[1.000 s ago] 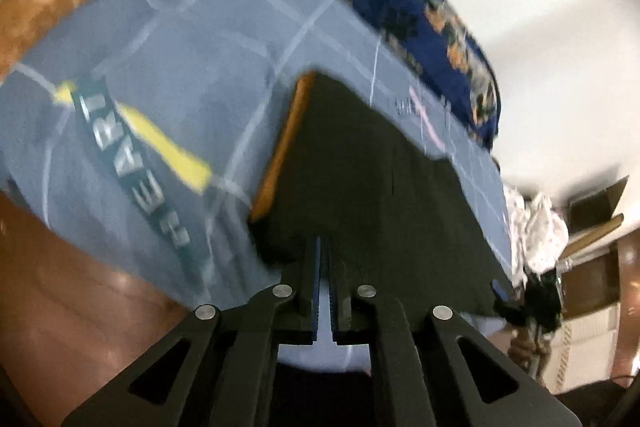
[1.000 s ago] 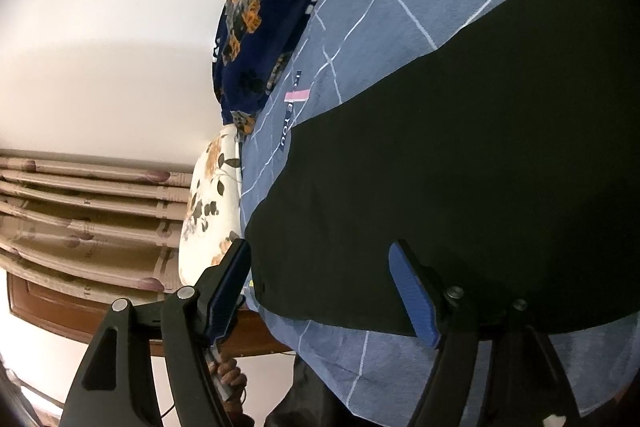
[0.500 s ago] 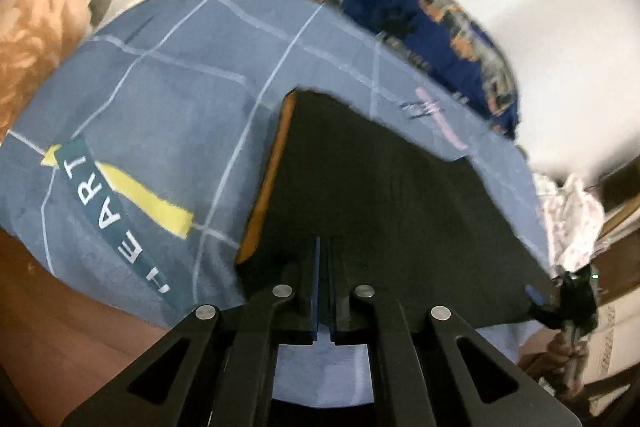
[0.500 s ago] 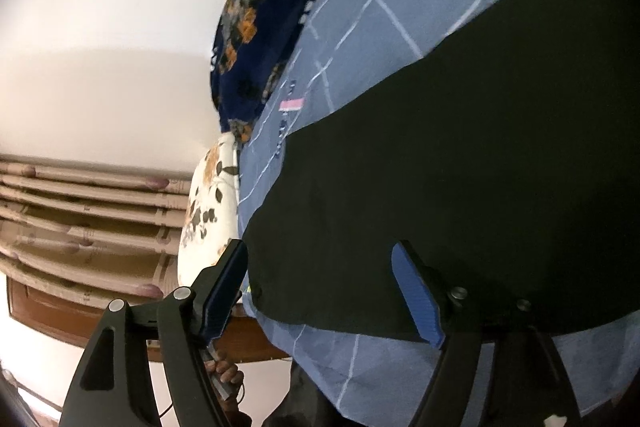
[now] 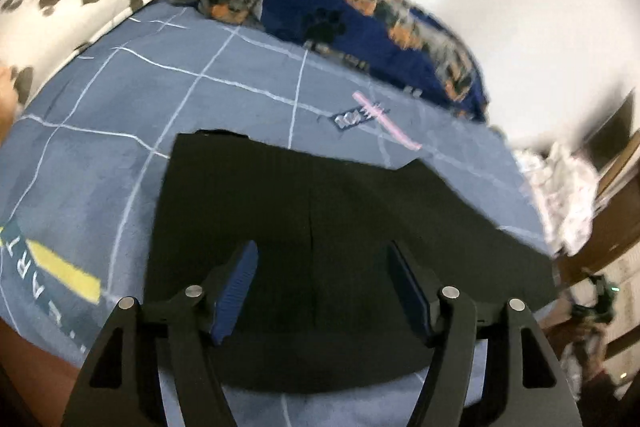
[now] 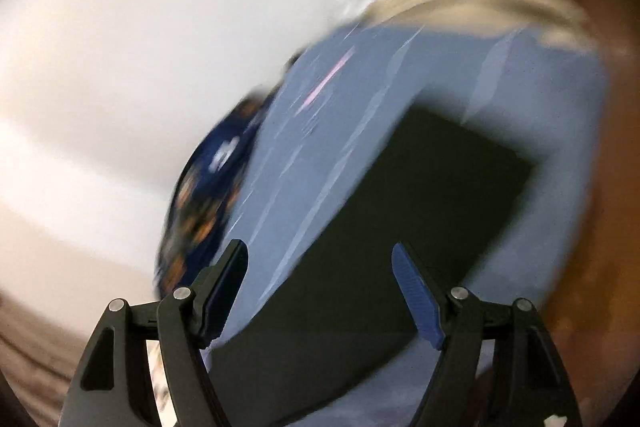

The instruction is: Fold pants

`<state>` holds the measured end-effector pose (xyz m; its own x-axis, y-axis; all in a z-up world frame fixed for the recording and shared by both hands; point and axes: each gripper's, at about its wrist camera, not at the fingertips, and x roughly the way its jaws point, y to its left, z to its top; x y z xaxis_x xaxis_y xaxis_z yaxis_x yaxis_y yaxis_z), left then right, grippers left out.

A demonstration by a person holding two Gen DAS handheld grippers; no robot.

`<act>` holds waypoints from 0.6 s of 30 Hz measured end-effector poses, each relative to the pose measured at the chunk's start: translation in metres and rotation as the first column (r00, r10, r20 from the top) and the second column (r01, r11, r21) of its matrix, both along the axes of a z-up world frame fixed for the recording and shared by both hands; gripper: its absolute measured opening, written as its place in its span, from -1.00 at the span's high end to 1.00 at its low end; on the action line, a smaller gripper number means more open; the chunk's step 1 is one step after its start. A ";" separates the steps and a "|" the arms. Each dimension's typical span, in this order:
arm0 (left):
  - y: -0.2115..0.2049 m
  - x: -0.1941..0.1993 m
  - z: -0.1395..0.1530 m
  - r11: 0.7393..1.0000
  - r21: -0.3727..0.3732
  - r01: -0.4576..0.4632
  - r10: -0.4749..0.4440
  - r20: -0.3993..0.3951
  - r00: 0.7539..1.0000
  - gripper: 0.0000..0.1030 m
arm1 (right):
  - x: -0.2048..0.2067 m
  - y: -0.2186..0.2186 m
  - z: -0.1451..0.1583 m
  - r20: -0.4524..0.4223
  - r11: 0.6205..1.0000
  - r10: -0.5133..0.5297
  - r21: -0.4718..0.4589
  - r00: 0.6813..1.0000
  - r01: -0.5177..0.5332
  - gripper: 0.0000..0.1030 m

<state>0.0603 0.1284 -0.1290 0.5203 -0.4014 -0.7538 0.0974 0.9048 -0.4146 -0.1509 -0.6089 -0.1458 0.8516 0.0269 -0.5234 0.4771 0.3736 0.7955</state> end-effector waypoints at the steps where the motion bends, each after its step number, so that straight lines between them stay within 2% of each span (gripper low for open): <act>1: -0.007 0.005 -0.005 1.000 0.010 0.003 -0.003 -0.012 1.000 -0.32 | -0.016 -0.017 -0.004 -0.008 0.999 -0.045 0.010 0.999 0.045 -0.42; 3: -0.020 0.011 -0.016 0.998 0.061 -0.007 0.009 -0.027 1.000 -0.32 | -0.039 -0.045 -0.017 0.010 0.993 -0.101 0.068 0.995 0.100 -0.42; 6: -0.035 0.015 -0.027 0.984 0.175 -0.019 0.025 -0.031 0.999 -0.32 | -0.060 -0.070 -0.040 0.003 0.978 -0.167 0.124 0.986 0.166 -0.42; 8: -0.044 0.016 -0.029 0.975 0.222 -0.027 0.030 -0.012 0.999 -0.42 | -0.063 -0.078 -0.054 0.024 0.969 -0.181 0.178 0.983 0.174 -0.42; 10: -0.048 0.014 -0.029 0.973 0.230 -0.027 0.030 -0.009 1.000 -0.51 | -0.058 -0.078 -0.065 0.029 0.965 -0.179 0.201 0.983 0.170 -0.42; 14: -0.056 0.014 -0.029 0.979 0.204 -0.014 0.022 -0.035 0.999 -0.53 | -0.042 -0.074 -0.077 0.073 0.967 -0.125 0.233 0.989 0.105 -0.42; 18: -0.064 0.013 -0.029 0.977 0.211 -0.009 0.021 -0.056 0.998 -0.54 | -0.024 -0.062 -0.083 0.123 0.962 -0.067 0.271 0.990 0.031 -0.42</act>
